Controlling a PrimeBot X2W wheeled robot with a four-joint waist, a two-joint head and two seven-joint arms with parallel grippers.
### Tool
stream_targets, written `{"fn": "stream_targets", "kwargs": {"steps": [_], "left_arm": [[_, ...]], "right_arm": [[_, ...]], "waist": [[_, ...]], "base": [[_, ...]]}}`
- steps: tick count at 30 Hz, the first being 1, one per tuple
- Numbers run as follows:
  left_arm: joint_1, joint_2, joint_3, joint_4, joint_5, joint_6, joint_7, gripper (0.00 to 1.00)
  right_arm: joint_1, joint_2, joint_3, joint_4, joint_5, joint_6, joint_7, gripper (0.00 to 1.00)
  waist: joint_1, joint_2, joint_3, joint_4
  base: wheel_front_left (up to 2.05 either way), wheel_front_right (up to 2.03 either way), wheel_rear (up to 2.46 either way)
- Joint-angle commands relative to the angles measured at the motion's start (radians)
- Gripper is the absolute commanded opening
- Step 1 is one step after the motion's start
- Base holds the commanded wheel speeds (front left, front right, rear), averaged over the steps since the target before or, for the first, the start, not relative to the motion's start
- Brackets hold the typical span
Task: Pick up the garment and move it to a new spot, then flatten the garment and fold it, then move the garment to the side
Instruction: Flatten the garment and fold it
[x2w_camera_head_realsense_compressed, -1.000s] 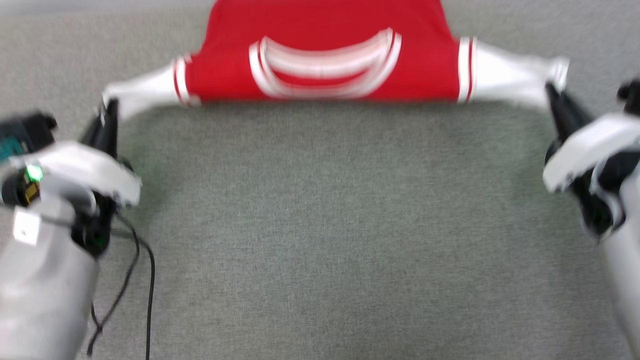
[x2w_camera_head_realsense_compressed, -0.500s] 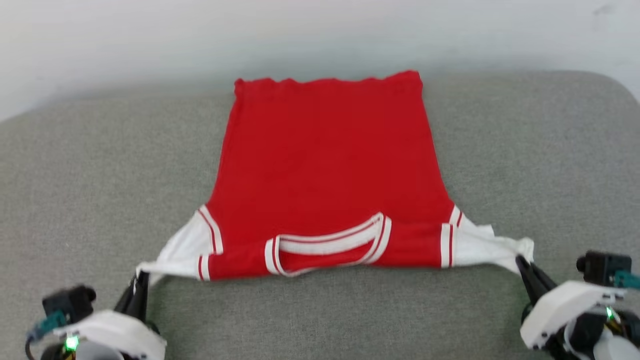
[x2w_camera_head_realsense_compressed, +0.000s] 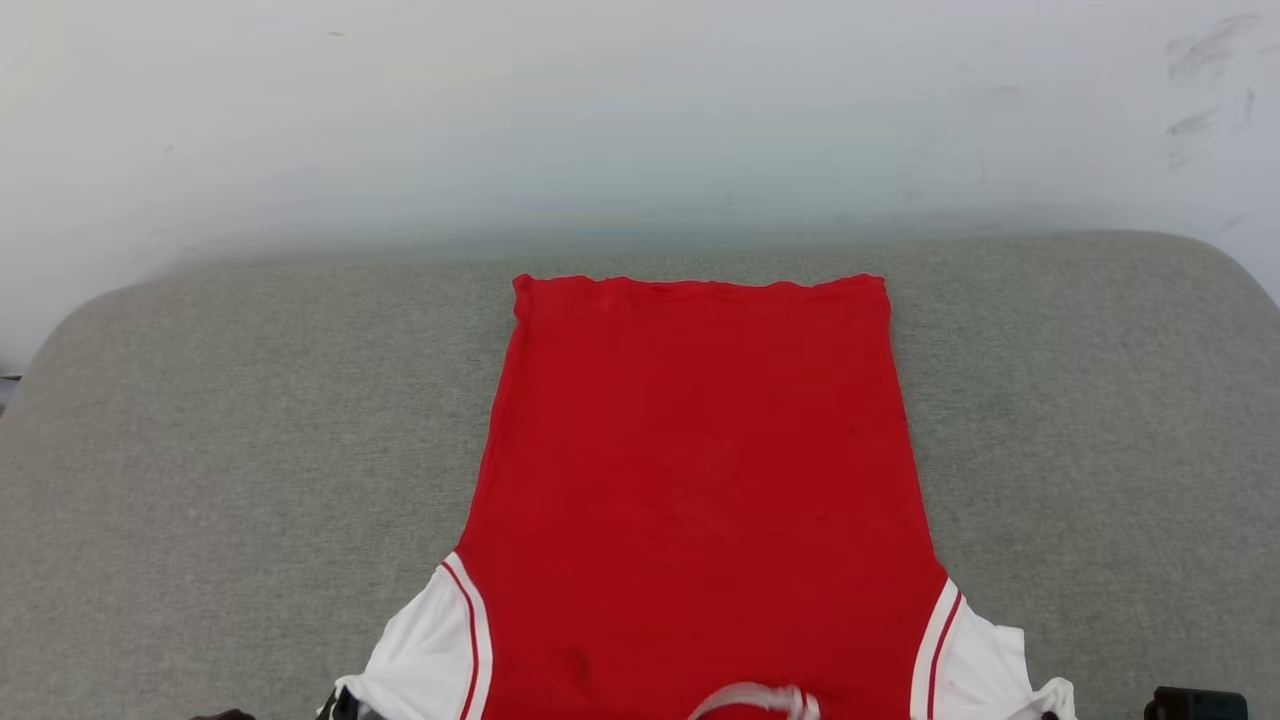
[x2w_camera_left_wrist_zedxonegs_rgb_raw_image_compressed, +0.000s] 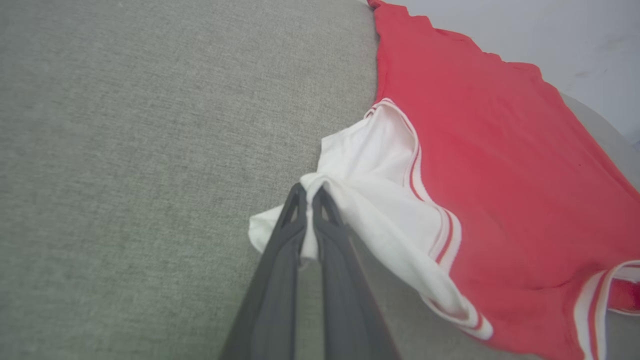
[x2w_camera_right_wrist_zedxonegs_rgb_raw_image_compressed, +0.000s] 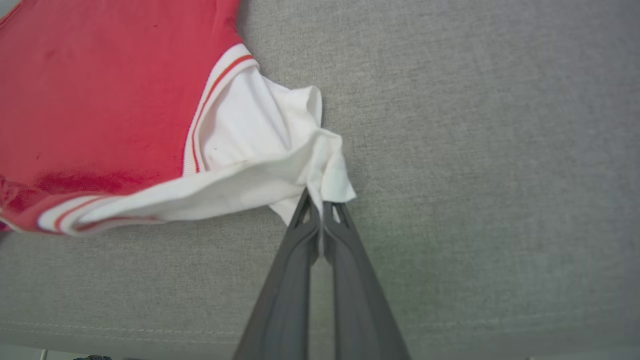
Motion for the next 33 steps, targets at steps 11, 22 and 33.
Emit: {"fn": "stream_targets", "kwargs": {"steps": [11,22,33], "left_arm": [[-0.060,-0.001,-0.028,-0.111,0.094,0.034,-0.012,0.00],[-0.223,-0.052,-0.035,-0.206,0.157,0.010,-0.017,0.00],[-0.349,-0.123,-0.040,-0.264,0.226,-0.046,-0.020,0.00]], "right_arm": [[-0.187,0.005,-0.064,-0.047,0.016,-0.001,-0.125,1.00],[-0.696,-0.077,-0.141,0.262,0.042,-0.001,0.049,1.00],[-1.124,-0.201,-0.129,0.506,-0.038,-0.001,0.404,1.00]], "waist": [[0.0002,-0.0001,0.032,0.044],[0.0002,-0.0001,0.243,0.144],[0.0002,-0.0001,0.424,0.247]], "base": [[0.00,0.00,0.00],[0.00,0.00,0.00],[0.00,0.00,0.00]]}}
